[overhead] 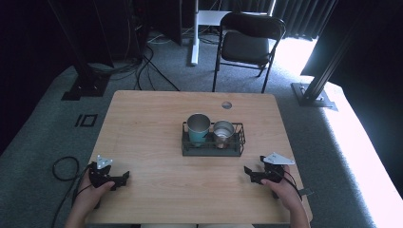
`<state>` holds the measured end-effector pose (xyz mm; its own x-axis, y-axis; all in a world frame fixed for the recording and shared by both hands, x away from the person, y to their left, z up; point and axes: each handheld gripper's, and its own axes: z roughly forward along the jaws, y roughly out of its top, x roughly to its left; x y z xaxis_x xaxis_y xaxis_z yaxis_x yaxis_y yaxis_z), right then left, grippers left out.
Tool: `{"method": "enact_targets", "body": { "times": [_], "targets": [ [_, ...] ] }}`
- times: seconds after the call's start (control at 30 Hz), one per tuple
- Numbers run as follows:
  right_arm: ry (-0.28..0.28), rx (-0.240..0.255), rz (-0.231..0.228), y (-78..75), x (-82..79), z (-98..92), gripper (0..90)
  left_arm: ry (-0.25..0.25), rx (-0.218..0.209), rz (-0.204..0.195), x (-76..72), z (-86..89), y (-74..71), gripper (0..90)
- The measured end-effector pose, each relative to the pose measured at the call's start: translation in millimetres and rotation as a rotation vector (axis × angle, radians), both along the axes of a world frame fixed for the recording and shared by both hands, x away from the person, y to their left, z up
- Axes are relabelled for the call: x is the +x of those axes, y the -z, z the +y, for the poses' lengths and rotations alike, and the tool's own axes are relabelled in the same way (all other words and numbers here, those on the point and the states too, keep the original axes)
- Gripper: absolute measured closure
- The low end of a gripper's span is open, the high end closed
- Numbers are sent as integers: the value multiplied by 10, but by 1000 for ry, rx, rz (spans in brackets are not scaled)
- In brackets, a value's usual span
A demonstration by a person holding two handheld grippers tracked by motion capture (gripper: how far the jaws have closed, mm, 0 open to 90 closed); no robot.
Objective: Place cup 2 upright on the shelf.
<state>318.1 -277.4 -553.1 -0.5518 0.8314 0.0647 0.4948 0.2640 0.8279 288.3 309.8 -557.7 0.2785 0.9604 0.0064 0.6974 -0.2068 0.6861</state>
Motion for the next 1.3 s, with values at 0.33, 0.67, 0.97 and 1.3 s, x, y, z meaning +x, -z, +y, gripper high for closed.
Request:
{"method": "enact_targets", "body": {
  "times": [0.33, 0.67, 0.97, 1.3],
  "targets": [
    [-5, -22, 39, 21, -56, -99, 108, 0, 0, 0, 0, 0, 0, 5],
    [35, -79, 93, 41, -65, -162, 122, 0, 0, 0, 0, 0, 0, 5],
    [38, -143, 106, 56, -62, -119, 114, 0, 0, 0, 0, 0, 0, 5],
    [39, -140, 110, 57, -60, -120, 113, 0, 0, 0, -1, 0, 0, 5]
  ]
}}
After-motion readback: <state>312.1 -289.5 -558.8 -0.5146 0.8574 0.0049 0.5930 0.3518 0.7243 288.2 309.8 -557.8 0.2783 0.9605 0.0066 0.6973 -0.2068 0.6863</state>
